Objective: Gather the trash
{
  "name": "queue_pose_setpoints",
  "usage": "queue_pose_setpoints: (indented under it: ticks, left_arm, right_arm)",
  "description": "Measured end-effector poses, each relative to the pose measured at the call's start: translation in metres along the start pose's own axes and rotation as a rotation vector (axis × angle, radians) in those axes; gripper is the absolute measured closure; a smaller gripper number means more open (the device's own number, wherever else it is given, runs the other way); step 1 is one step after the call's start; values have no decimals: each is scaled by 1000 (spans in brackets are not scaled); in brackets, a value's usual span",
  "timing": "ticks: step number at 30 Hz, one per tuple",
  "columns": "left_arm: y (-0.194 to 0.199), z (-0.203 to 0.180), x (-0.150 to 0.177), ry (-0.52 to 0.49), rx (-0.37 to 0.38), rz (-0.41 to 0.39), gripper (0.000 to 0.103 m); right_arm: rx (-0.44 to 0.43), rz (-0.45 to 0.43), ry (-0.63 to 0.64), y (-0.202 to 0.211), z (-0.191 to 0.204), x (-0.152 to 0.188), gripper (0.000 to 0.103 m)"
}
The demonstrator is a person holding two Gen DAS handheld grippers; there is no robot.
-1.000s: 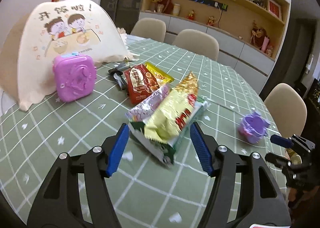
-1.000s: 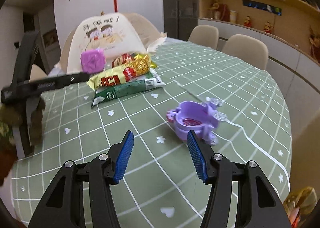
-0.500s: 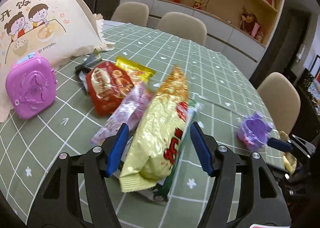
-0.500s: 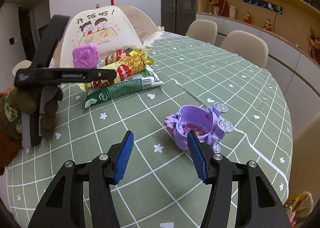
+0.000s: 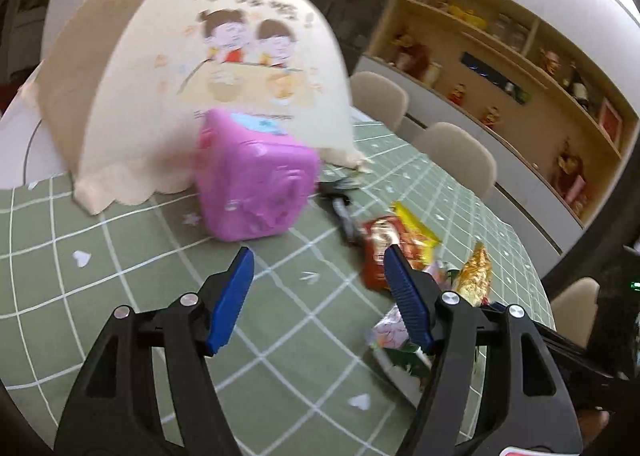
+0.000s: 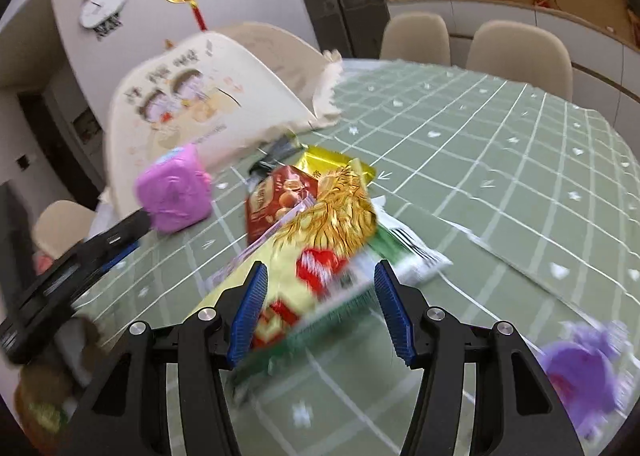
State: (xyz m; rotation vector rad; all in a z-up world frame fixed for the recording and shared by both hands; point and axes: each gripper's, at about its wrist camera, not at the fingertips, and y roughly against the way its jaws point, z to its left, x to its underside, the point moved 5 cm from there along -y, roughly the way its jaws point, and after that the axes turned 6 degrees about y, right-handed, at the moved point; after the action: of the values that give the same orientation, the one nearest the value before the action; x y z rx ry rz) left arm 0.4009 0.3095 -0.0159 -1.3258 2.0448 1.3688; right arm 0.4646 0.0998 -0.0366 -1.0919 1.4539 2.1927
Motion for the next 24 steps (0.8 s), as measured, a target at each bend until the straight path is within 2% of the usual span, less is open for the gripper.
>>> queue_pose_setpoints:
  ticks: [2, 7, 10, 13, 16, 19, 22, 24]
  left_arm:
    - [0, 7, 0, 25, 1, 13, 39]
    - [-6, 3, 3, 31, 42, 67, 39]
    - [-4, 1, 3, 25, 44, 65, 39]
    - [-1, 8, -2, 54, 23, 41, 39]
    - [4, 18, -9, 91, 5, 14, 38]
    - [7, 25, -13, 114, -9, -7, 38]
    - [5, 27, -13, 114, -9, 2, 38]
    - [2, 25, -11, 110, 0, 21, 38]
  right_arm:
    - [-17, -5, 18, -9, 5, -8, 50]
    - [-38, 35, 70, -10, 16, -13, 59]
    - [-66, 30, -8, -10, 12, -20, 59]
    - [-38, 37, -87, -16, 10, -22, 59]
    - [-21, 49, -105, -25, 16, -22, 59]
    - [-4, 34, -36, -31, 25, -21, 59]
    - [-29, 51, 75, -25, 35, -16, 59]
    - [-39, 67, 144, -12, 37, -10, 65]
